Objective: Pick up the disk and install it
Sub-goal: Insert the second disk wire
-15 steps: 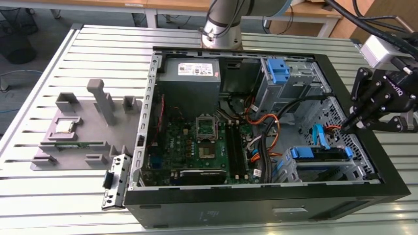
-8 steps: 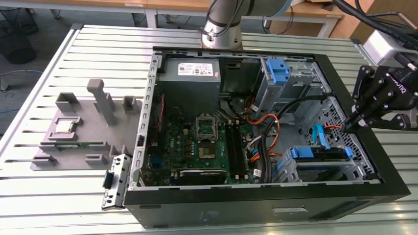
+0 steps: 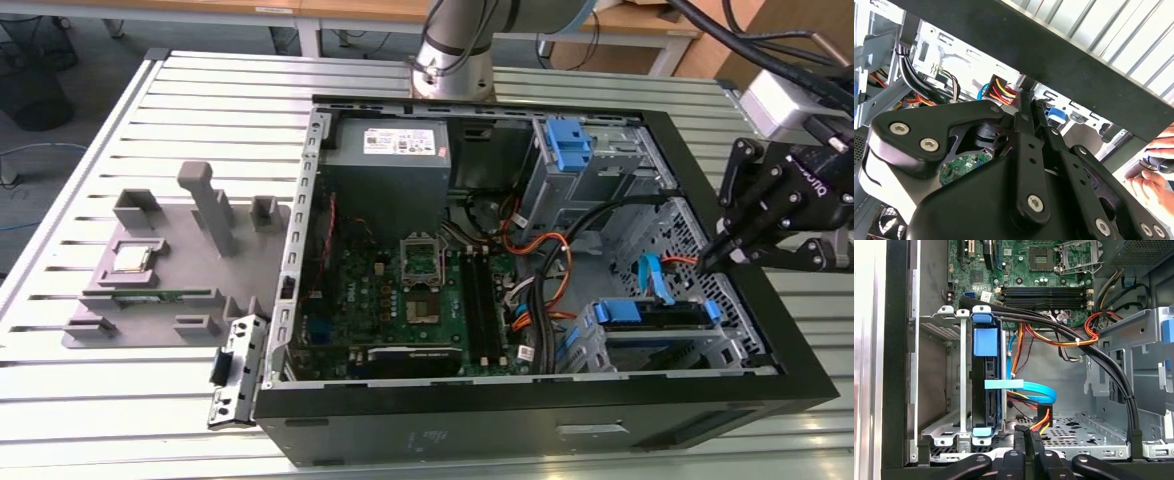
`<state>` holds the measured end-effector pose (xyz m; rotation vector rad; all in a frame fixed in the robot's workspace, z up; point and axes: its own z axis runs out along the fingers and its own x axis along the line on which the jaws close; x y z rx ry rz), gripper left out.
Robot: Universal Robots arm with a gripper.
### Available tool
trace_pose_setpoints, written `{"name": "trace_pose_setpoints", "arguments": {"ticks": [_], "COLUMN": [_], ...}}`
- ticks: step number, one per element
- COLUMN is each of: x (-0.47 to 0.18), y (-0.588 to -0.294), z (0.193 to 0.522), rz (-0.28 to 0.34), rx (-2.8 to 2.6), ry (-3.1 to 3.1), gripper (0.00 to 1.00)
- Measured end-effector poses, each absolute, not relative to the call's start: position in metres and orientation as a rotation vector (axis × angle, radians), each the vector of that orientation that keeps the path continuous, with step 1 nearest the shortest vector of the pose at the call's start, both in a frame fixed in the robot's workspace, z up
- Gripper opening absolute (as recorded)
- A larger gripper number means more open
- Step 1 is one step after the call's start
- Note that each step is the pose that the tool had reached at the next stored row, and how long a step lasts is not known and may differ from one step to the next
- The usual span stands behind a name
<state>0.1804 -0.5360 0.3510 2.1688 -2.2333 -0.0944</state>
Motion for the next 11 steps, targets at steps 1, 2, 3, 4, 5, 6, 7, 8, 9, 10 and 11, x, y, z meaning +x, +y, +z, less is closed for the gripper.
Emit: {"name": "trace_pose_setpoints", "arguments": {"ticks": [1, 2, 3, 4, 5, 6, 7, 8, 9, 10, 11], "x": [0.1800, 0.1796, 0.1792, 0.1788, 0.1786, 0.1784, 0.1782, 0.1780, 0.1777, 0.1774, 0.1771], "y": [-0.5361, -0.5362, -0.5362, -0.5363, -0.5363, -0.5364, -0.5364, -0.5366, -0.5367, -0.5367, -0.5367], "z": [0.3506, 0.3503, 0.3497, 0.3492, 0.3488, 0.3487, 0.3487, 0.3486, 0.3485, 0.3484, 0.3483], "rz": [-0.094, -0.094, -0.093, -0.091, -0.087, -0.081, -0.075, -0.068, -0.061, -0.052, -0.043], "rx": [2.169, 2.168, 2.168, 2.167, 2.165, 2.163, 2.160, 2.157, 2.154, 2.150, 2.146], "ry": [-2.233, -2.233, -2.232, -2.232, -2.230, -2.228, -2.225, -2.223, -2.220, -2.217, -2.213], "gripper": [0.18, 0.18, 0.18, 0.18, 0.18, 0.18, 0.18, 0.18, 0.18, 0.18, 0.18]}}
